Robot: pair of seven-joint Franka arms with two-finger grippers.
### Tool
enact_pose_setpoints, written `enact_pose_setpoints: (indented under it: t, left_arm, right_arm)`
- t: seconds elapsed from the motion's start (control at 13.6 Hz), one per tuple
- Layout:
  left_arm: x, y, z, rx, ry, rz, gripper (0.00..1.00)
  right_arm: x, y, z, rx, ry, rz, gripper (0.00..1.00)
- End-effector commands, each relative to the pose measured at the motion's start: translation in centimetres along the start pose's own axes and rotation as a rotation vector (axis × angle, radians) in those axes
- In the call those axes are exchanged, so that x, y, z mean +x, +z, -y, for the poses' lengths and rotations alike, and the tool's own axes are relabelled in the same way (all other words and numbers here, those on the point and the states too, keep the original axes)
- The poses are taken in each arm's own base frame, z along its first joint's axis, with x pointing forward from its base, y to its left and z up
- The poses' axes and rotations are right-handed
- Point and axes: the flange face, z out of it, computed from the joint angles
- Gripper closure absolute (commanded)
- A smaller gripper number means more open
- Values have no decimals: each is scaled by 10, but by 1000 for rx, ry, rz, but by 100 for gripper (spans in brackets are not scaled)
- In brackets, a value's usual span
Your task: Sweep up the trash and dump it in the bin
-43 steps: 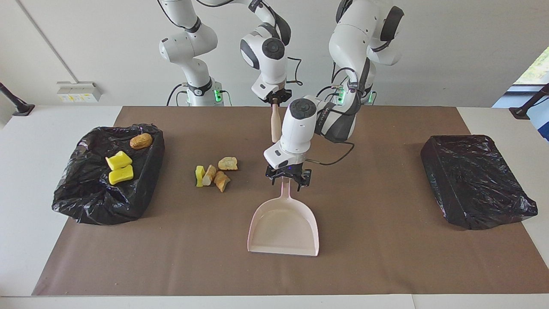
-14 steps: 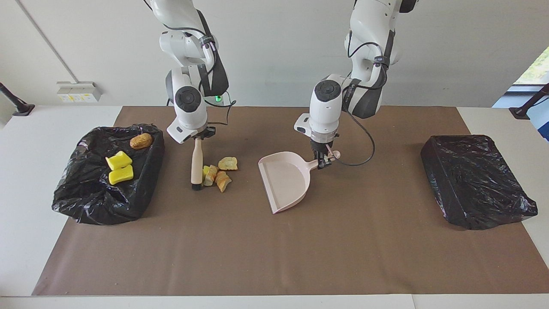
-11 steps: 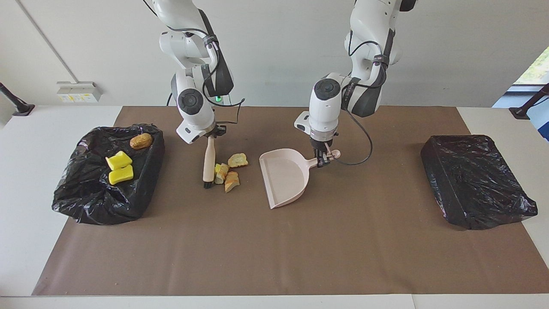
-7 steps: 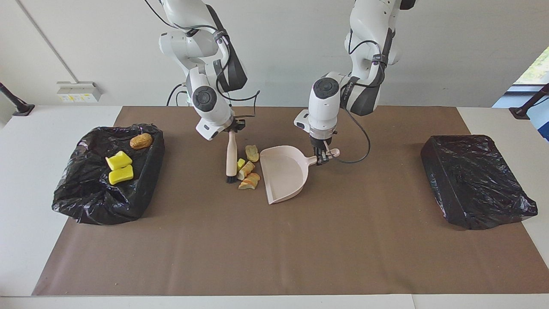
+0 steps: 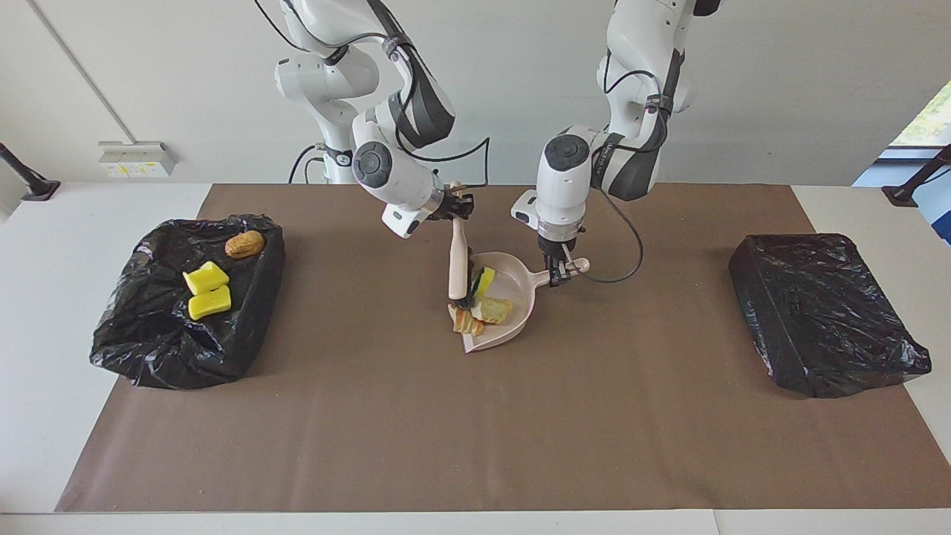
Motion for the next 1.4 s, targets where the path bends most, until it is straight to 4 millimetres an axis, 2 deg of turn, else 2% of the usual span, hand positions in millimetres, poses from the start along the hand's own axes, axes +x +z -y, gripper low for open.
enact_pose_setpoints:
  t: [0.0,0.15,0.37,0.44,0.59,0.66,0.81,0.88,1.03,1.1,1.18,1.32]
  left_arm:
    - [-8,-2,-6,17,9,-15,100]
    - [-8,-1,-6,21,9,-19,100]
    - [-11,0,-8,18,10,-16,100]
    - [-12,0,-7,16,10,-15,100]
    - [-14,1,-6,15,11,-14,100]
    - [-14,1,-6,14,10,-13,100]
    - [-14,1,-5,15,8,-14,100]
    - [-14,1,-5,15,8,-14,100]
    - [-14,1,-5,15,8,-14,100]
    - [-14,1,-6,14,8,-13,100]
    - [-14,1,-5,15,8,-14,100]
    - [-15,1,-5,15,7,-13,100]
  right_arm:
    - [-4,-58,-16,-154,-26,-18,100]
    - [-1,-65,-32,-315,-75,-44,100]
    - [39,-57,-59,-480,-189,-97,100]
    - [54,-45,-65,-533,-217,-105,100]
    - [70,-12,-58,-524,-249,-77,100]
    - [65,7,-37,-524,-286,-62,100]
    - [58,30,-27,-450,-313,-11,100]
    - [50,38,-17,-355,-289,-10,100]
    - [37,49,10,-310,-240,-15,100]
    - [33,44,17,-307,-178,-37,100]
    - [20,26,25,-318,-167,-65,100]
    - [-6,-11,16,-346,-115,-55,100]
